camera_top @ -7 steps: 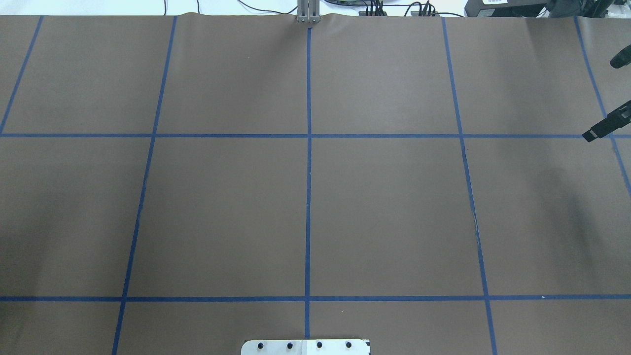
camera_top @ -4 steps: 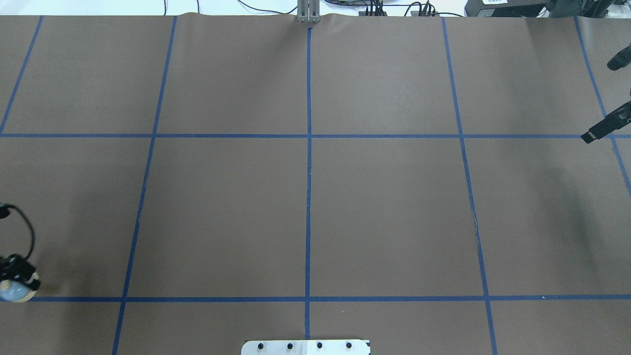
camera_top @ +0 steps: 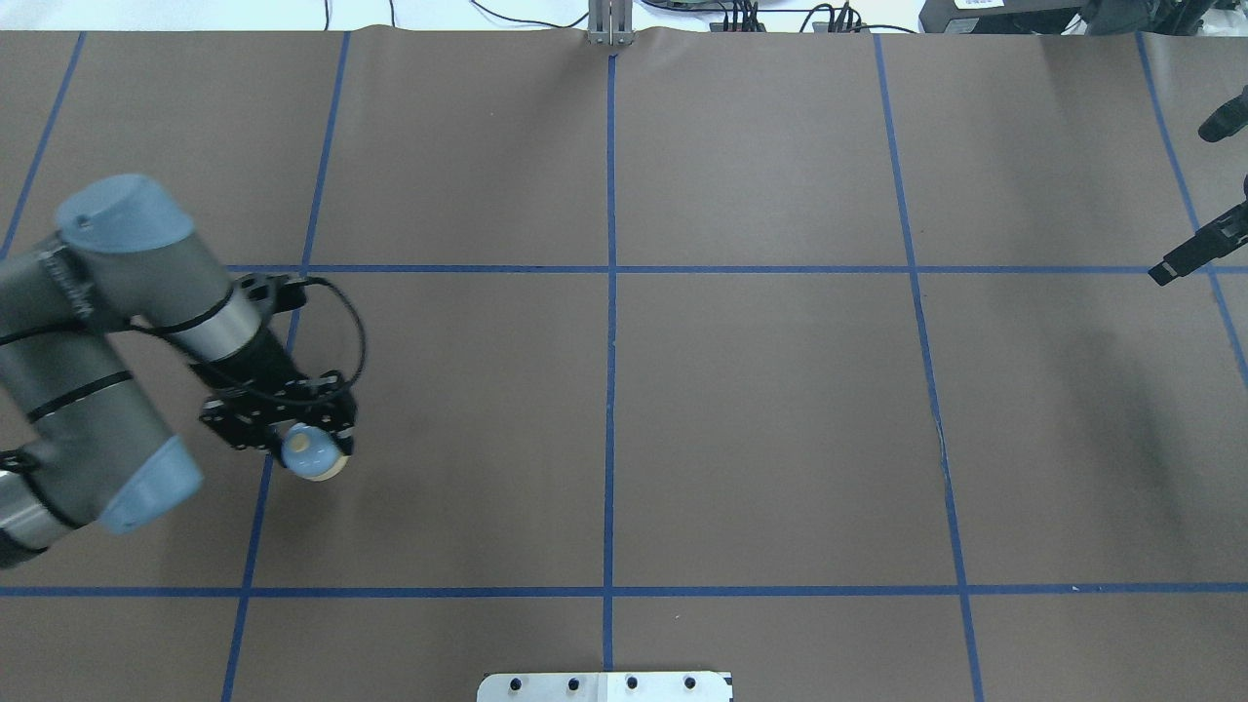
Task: Place and press bell with both arms
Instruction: 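Carry the bell with the left gripper to the table centre and lower it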
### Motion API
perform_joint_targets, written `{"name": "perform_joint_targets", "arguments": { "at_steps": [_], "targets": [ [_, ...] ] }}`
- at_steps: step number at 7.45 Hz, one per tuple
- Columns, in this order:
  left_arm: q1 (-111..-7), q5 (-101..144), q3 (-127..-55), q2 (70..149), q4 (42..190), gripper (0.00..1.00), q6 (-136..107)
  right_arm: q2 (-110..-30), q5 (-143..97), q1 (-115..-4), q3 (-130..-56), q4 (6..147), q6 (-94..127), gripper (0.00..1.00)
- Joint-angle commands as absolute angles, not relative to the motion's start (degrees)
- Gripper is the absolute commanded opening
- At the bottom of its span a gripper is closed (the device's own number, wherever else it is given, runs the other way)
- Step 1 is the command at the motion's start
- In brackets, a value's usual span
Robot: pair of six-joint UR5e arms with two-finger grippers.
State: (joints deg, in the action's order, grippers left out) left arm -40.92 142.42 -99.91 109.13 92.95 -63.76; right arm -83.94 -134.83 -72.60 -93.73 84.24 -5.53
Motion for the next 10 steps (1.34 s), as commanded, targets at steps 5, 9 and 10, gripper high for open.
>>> {"name": "perform_joint_targets", "arguments": {
  "at_steps": [5, 9, 10],
  "targets": [
    [-33.3, 135.0, -59.5, 154.6, 84.5, 0.0, -74.0, -83.9, -134.9, -72.4, -93.2, 84.2, -5.6, 1.0],
    [-32.9, 135.0, -57.3, 154.4, 84.5, 0.0, -72.8, -83.8, -134.9, -72.3, -93.2, 84.2, -5.6, 1.0],
    [-33.4, 135.0, -57.2, 154.3, 84.5, 0.0, -72.7, -83.9, -134.9, -72.3, -93.2, 84.2, -5.6, 1.0]
  ]
}}
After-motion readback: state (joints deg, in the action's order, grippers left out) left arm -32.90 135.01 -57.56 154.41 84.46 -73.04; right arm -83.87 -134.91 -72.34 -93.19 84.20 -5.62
